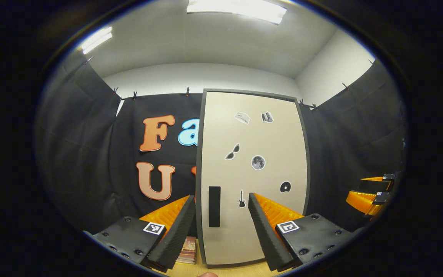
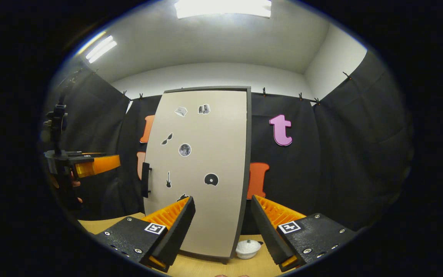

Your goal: Open the cabinet door with the right hand, grasp the bottle in the cabinet with the left hand and place it on the coaster, then close the cabinet door with the right hand.

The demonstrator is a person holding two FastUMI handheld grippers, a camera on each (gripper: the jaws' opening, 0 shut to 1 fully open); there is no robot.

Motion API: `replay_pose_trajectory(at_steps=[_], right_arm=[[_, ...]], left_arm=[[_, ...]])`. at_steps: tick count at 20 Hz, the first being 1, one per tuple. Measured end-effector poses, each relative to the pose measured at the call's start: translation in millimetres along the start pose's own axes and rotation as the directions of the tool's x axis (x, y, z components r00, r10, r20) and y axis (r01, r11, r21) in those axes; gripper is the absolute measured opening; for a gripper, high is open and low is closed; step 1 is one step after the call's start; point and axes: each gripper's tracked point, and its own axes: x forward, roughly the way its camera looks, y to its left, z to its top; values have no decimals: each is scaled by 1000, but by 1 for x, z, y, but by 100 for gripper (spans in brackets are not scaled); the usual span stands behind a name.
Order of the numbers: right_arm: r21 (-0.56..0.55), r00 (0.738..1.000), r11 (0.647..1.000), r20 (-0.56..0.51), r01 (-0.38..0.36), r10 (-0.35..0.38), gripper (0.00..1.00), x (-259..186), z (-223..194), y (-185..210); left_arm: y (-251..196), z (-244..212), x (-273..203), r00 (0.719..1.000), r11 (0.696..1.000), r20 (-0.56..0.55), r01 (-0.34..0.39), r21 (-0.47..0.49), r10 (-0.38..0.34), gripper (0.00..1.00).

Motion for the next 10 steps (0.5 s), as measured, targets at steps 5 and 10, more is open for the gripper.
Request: replay_pose_trajectory(at_steps=[5, 10], right_arm=[[3, 1000, 1000, 10, -9, 8, 90, -10, -2, -4], [12, 999, 999, 13, -30, 30, 91, -23, -1, -4]], left_arm=[[-11, -18, -25, 1000, 1000, -8, -30, -5, 29, 90], [-9, -22, -36, 997, 998, -35, -69, 3, 69, 91]])
